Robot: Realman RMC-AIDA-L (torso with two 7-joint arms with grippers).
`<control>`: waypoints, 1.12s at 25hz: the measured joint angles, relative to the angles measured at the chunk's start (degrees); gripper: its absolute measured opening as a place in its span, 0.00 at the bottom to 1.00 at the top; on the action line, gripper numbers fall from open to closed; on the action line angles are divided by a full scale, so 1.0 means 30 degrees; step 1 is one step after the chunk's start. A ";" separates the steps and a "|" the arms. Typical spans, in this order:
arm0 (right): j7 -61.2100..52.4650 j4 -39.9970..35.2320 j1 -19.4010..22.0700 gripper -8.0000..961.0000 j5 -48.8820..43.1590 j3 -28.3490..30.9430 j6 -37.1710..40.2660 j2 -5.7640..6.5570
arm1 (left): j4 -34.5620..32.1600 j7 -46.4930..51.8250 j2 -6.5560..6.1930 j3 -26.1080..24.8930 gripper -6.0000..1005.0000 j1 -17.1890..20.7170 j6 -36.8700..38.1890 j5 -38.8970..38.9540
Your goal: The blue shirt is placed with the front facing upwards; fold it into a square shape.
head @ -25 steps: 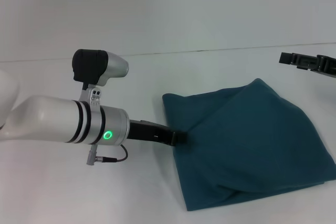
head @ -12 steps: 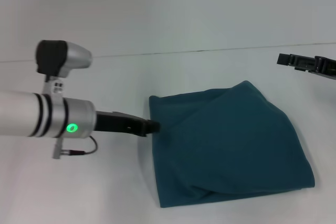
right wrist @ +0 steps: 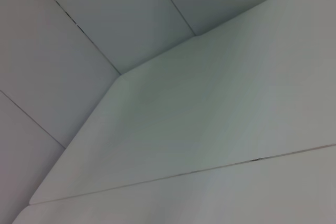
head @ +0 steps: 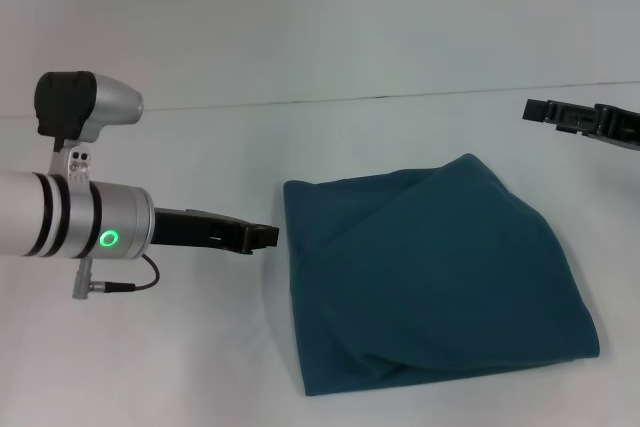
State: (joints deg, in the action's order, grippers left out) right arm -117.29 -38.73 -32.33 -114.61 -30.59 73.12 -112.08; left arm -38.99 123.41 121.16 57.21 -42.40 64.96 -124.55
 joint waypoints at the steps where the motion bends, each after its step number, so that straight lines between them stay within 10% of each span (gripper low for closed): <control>1: -0.0001 0.0002 -0.0001 0.94 -0.0001 0.0000 -0.0001 0.0000 | 0.0022 0.0135 0.0013 -0.0001 0.08 -0.0001 -0.0040 -0.0001; 13: 0.0081 0.0012 -0.0005 0.94 -0.0001 0.0001 0.0084 0.0067 | 0.0875 0.1800 0.0484 0.0289 0.24 -0.0155 -0.1298 -0.0055; 28: 0.0004 -0.0012 0.0127 0.94 0.0000 -0.0096 0.0272 0.0148 | 0.0815 0.1646 0.0823 0.0352 0.81 -0.0337 -0.0291 0.0092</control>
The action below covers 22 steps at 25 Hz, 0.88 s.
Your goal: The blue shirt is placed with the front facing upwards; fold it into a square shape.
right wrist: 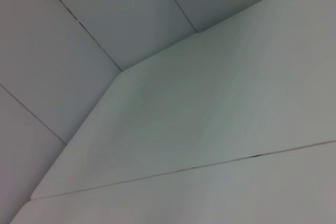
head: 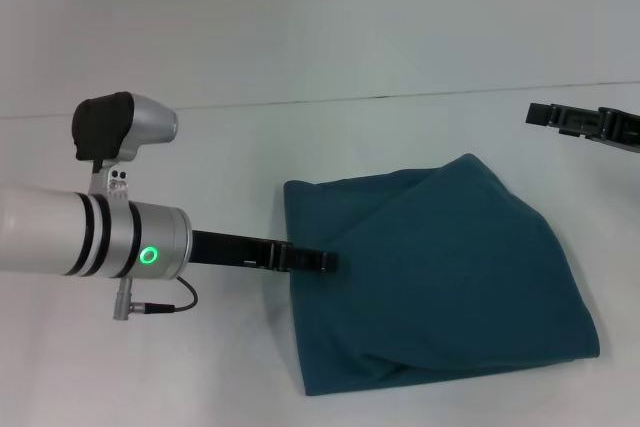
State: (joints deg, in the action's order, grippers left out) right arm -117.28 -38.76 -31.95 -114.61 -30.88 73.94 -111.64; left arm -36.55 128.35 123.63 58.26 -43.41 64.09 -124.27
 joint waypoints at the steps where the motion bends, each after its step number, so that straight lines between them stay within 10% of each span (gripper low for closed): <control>1: -0.0001 0.0001 0.0008 0.94 0.0000 0.0007 0.0000 0.0001 | 0.0000 -0.0012 0.0024 0.0034 0.84 -0.0026 0.0007 -0.0003; 15: 0.0015 -0.0064 0.0016 0.94 0.0000 0.0098 0.0112 -0.0070 | 0.0057 -0.0013 0.0098 0.0946 0.84 -0.0388 -0.0144 0.0021; 22: 0.0003 -0.0066 0.0015 0.94 0.0000 0.0099 0.0095 -0.0072 | 0.0122 -0.0020 0.0115 0.1531 0.66 -0.0494 -0.0273 0.0012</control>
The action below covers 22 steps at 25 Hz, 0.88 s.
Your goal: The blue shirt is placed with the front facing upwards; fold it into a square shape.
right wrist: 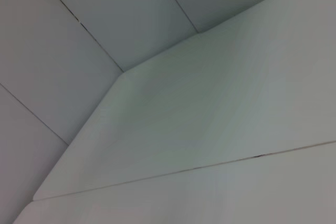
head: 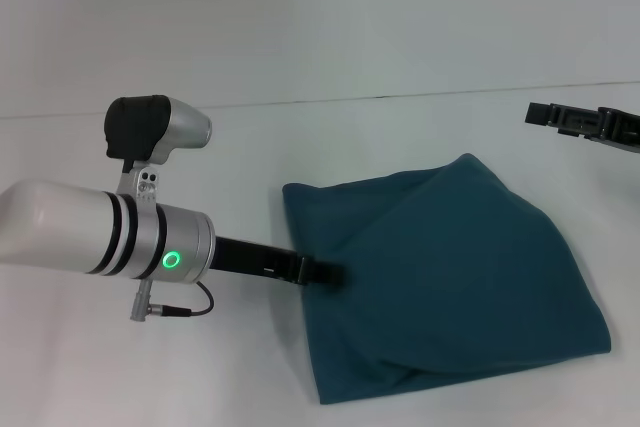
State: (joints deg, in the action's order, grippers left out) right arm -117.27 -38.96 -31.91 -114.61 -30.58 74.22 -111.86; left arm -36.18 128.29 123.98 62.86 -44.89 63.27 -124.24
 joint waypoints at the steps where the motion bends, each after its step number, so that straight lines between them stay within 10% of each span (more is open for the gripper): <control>1: -0.0001 -0.0002 0.0001 0.94 0.0000 0.0000 0.0003 -0.0002 | -0.0002 0.0032 0.0001 0.0016 0.62 -0.0010 -0.0029 0.0007; 14: 0.0002 0.0010 0.0001 0.94 0.0000 0.0028 -0.0084 -0.0010 | -0.0071 -0.0039 -0.0002 -0.0026 0.09 -0.0065 -0.0088 -0.0019; 22: 0.0034 0.0057 0.0000 0.94 0.0000 0.0029 -0.0111 -0.0045 | -0.0125 -0.0141 -0.0277 -0.0132 0.03 -0.0001 -0.0035 -0.0108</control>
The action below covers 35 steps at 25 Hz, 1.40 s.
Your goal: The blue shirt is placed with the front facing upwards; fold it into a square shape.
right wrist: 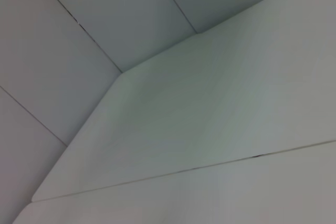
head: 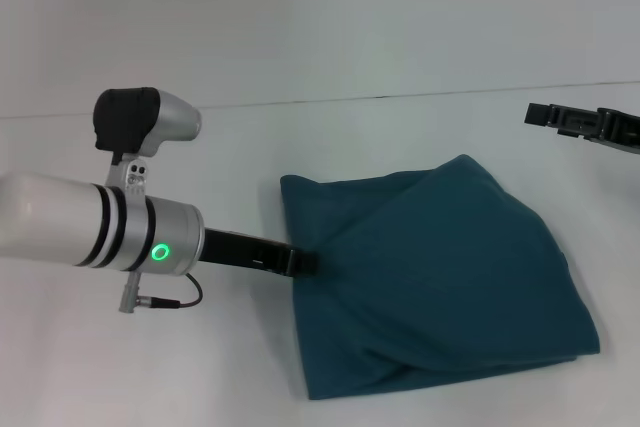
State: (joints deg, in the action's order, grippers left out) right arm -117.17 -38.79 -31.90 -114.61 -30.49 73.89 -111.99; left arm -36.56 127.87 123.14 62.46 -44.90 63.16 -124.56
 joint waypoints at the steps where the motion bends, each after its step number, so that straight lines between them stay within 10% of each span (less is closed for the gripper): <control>1: 0.0000 0.0002 0.0000 0.94 0.0000 0.0000 -0.0005 -0.0017 | -0.0002 -0.0020 -0.0050 -0.0004 0.03 0.0007 0.0037 -0.0002; 21: 0.0070 0.0070 0.0061 0.94 0.0001 0.0029 -0.0017 -0.0238 | -0.1420 -0.0163 -0.1078 -0.2308 0.02 0.0703 0.1805 -0.1781; 35: 0.0158 0.0070 0.0104 0.94 -0.0150 -0.0267 0.0565 -0.0106 | -0.1938 -0.0116 -0.0942 -0.3887 0.09 0.1319 0.2527 -0.1919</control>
State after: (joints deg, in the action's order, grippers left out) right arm -116.69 -38.58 -31.59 -115.06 -31.30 75.58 -112.31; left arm -42.37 127.52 120.32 50.80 -40.94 70.75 -130.32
